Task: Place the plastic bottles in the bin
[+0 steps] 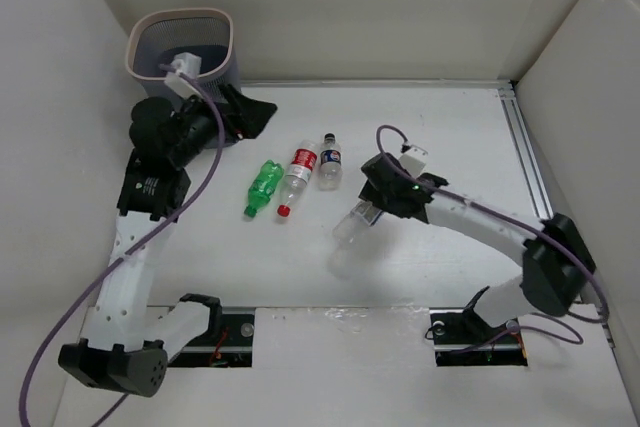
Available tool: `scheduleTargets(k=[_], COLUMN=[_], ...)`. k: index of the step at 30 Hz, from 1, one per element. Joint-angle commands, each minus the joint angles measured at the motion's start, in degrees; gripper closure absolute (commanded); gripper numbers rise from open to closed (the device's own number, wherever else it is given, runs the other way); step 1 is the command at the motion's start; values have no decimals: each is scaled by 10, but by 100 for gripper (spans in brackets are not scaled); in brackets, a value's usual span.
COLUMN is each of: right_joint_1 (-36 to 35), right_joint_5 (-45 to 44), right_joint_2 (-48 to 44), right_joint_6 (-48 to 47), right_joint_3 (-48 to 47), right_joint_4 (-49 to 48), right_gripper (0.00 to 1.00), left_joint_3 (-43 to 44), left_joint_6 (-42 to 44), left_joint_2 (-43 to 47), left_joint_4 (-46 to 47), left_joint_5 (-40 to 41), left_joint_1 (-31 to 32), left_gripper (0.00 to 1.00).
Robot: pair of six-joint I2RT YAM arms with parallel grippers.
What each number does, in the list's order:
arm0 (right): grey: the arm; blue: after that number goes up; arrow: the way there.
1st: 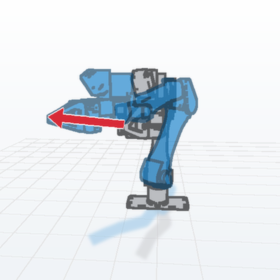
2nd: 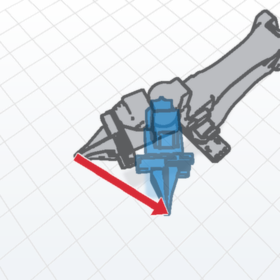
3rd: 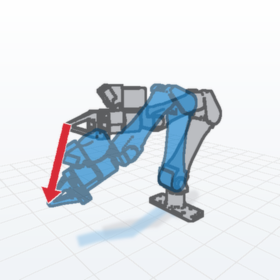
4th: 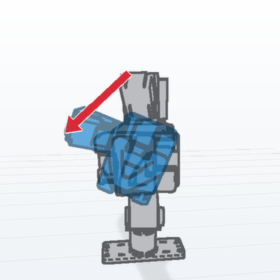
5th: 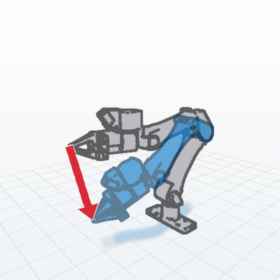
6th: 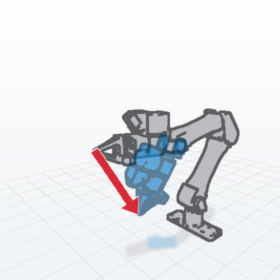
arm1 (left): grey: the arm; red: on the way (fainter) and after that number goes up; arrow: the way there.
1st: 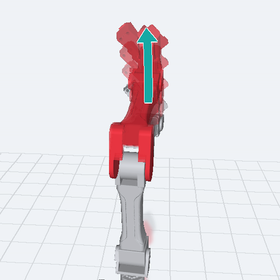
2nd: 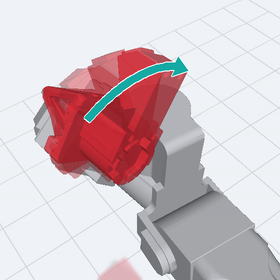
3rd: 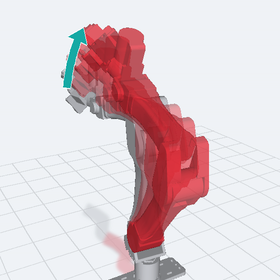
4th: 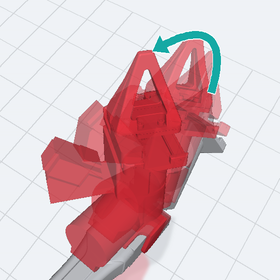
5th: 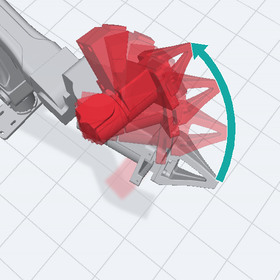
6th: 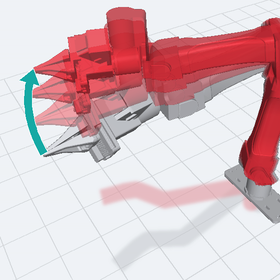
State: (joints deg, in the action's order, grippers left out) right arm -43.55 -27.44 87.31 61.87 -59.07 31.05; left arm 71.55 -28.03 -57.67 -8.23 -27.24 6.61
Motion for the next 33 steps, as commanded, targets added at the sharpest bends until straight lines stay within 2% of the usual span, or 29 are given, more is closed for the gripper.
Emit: scheduleTargets(k=[1, 3, 6, 7, 10, 14, 17, 22, 29, 33], right_joint_1=[7, 15, 56, 68, 103, 122, 128, 145, 173, 196], right_joint_5=[-55, -55, 13, 69, 125, 131, 144, 158, 151, 190], right_joint_2=[-100, -163, -238, -253, -295, -295, -295, -316, -352, -357], right_joint_6=[-84, -165, -282, -304, -357, -370, -370, -370, -375, -381], right_joint_3=[-23, -28, -28, -28, -28, -54, -54, -47, -53, -68], right_joint_4=[8, -14, -74, -87, -113, -87, -94, -114, -119, -124], right_gripper=[100, 100, 100, 100, 100, 100, 100, 100, 100, 100], left_joint_3=[-11, -4, -4, 4, 10, 10, 40, 99, 94, 94], left_joint_6=[20, 15, 20, 20, 20, 20, 36, 64, 57, 57], left_joint_2=[-31, -51, -73, -81, -109, -131, -161, -236, -249, -254], left_joint_4=[31, 37, 49, 59, 81, 112, 118, 80, 92, 103], left_joint_5=[13, 7, 46, 47, 52, 96, 115, 177, 177, 162], left_joint_1=[80, 128, 206, 221, 277, 341, 393, 464, 474, 481], left_gripper=[0, 0, 0, 0, 0, 0, 0, 0, 0, 0])
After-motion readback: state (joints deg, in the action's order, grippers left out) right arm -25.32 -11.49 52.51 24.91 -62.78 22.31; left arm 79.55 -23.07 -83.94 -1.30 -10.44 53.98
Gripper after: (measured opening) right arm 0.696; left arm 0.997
